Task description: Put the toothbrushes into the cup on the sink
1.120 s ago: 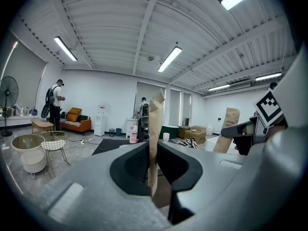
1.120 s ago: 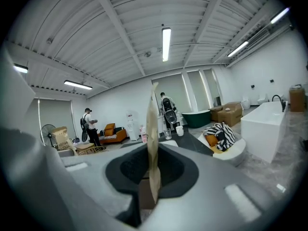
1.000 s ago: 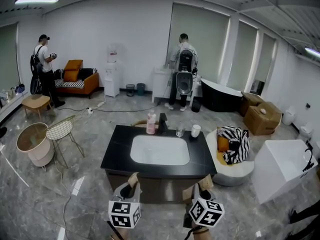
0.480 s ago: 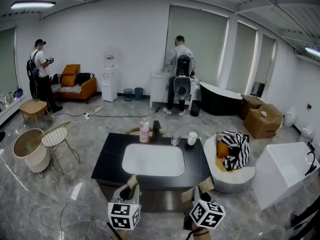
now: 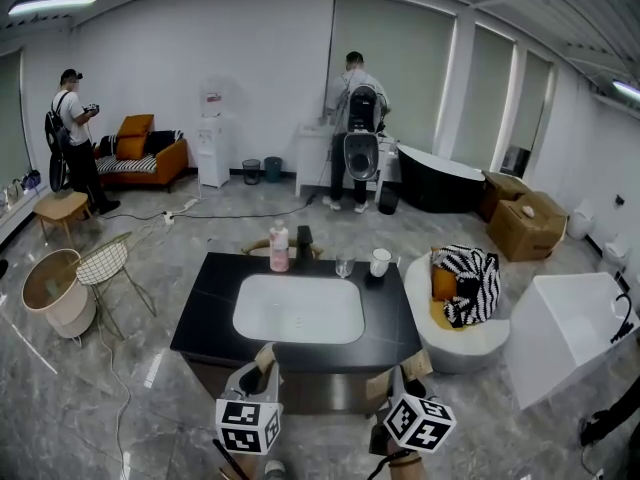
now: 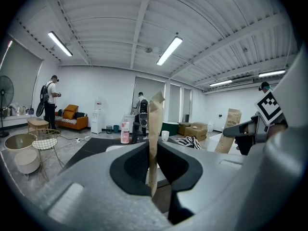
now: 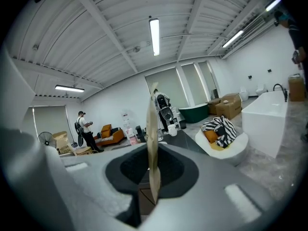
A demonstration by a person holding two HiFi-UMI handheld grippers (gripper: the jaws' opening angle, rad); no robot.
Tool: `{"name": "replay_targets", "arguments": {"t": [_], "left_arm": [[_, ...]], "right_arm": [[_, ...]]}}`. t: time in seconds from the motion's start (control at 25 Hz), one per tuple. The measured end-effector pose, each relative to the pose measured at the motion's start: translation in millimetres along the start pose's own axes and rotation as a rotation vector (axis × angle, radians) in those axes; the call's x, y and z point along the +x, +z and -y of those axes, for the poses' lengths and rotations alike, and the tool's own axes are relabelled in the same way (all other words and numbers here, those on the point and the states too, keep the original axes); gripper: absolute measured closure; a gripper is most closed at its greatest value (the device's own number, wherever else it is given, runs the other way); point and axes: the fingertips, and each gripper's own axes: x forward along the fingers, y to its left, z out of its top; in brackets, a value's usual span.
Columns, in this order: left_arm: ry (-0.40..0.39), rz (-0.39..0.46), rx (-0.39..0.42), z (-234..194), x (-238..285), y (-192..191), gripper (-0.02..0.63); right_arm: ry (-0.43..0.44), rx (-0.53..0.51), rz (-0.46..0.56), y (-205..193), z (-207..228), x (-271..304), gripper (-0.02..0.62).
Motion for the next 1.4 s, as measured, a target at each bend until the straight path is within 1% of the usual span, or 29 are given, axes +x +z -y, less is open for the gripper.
{"name": "replay_targets", "arguments": {"t": [0.16,0.36,0.56,1.04,1.28,1.4], "left_arm": [[-0.021,-0.008,-0.002,5.1,15.5,-4.2,0.566],[-0.044,-0.002,0.0,0.4,46.3,3.0,0.566],[-0.062,0.016,-0.011,-11.7,88.4,15.5,0.566],[-0.139,0.026,-0.033,-37.2,203.8,52.1,0.566],[-0.192,0.028,-0.027,-43.3,253.6,65.2,0.566],[-0.217,0.016,-0.028,-44.8,274.7,67.7,0.566]], "right_arm": [[-0.021,0.002,-0.011,-2.8,12.2,7.8,0.557],[-0.039,0.006,0.0,8.6,17.0,32.8,0.557],[-0.052,0.0,0.021,27.2,18.7,67.8,0.557],[-0.112,-0.011,0.058,80.5,23.2,158.4,0.557],[-0.133,-0.012,0.075,99.6,25.6,204.1,0.557],[-0.147,-0.01,0.082,108.4,26.4,221.5,0.557]]}}
